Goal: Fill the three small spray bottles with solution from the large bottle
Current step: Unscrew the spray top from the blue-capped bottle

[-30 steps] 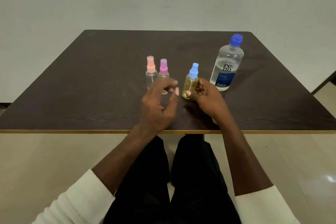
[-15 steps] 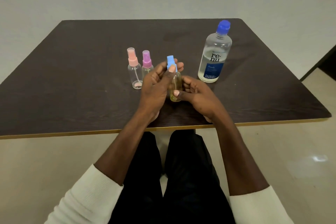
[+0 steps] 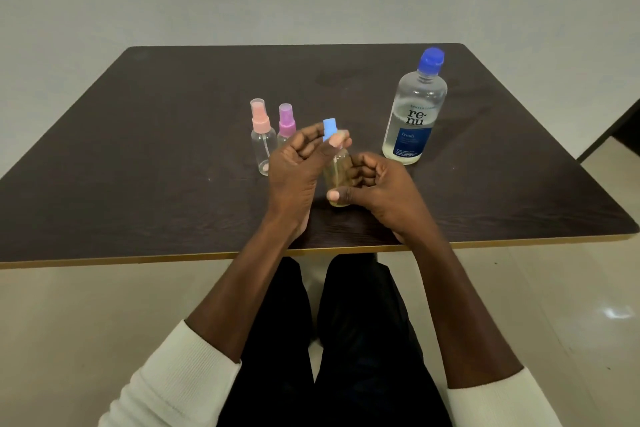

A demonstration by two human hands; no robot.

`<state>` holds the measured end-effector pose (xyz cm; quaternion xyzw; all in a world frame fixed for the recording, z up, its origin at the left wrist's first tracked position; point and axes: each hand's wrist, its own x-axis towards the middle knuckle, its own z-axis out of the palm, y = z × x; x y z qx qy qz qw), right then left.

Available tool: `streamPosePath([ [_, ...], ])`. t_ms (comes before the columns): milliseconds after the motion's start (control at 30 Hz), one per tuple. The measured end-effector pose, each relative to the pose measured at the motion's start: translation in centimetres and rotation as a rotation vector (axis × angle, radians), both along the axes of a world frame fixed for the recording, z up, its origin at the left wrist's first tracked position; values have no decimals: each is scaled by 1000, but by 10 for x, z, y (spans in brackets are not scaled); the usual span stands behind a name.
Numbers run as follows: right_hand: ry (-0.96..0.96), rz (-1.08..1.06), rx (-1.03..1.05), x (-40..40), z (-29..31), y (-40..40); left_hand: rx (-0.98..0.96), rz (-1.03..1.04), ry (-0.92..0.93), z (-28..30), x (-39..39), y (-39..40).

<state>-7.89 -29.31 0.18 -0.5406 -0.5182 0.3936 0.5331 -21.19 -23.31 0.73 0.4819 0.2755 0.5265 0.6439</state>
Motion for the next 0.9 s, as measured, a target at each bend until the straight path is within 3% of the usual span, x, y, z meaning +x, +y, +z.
streamPosePath([
  [900,-71,-47,-46,1,-4,2,89,40,38,-4,1,-1],
])
